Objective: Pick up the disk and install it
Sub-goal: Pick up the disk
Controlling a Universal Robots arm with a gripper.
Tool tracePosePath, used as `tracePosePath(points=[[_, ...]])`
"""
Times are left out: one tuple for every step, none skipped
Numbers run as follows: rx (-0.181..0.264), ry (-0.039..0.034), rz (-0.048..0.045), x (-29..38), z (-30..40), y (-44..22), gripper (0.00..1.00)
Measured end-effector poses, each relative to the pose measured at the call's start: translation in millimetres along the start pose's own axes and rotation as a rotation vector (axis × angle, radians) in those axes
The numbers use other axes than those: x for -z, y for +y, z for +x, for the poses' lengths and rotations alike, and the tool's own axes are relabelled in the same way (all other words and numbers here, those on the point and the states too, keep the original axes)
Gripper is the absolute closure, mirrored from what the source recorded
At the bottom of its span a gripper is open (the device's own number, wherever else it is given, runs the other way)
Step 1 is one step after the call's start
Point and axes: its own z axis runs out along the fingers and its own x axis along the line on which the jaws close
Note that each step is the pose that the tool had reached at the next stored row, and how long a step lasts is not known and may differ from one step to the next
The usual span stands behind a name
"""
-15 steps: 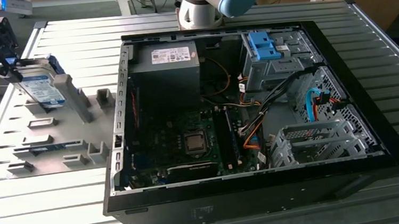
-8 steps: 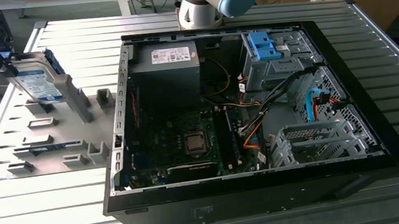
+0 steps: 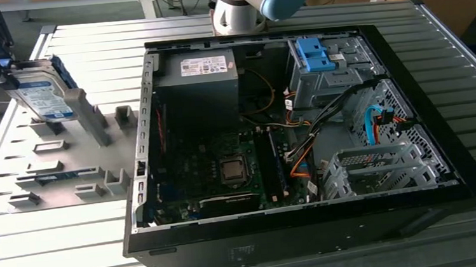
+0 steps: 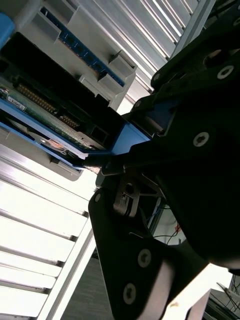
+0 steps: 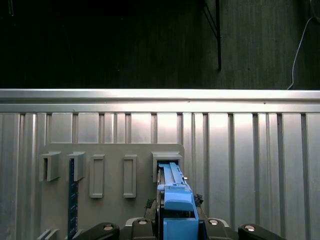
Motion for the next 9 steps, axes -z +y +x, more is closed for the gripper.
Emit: tracePosePath(points=[[0.0, 0.0, -0.0001, 0.6, 0.0, 0.0, 0.64], [0.0, 0.0, -0.0001, 1.2, -0.1, 0.0, 0.64], [0.0, 0.0, 0.0, 1.2, -0.1, 0.0, 0.64], [0.0, 0.0001, -0.0001, 1.4, -0.1, 0.1, 0.64], [0.0, 0.0002, -0.0003, 1.9, -0.1, 0.1, 0.64], [0.0, 0.0003, -0.0006, 2.6, -0.1, 0.1, 0.64], [0.0, 0.0002, -0.0003, 3.1, -0.2, 0.1, 0.64], [0.0, 0.0001, -0.0002, 3.8, -0.2, 0.1, 0.64], [0.0, 0.0001, -0.0002, 4.5, -0.2, 0.2, 0.64]])
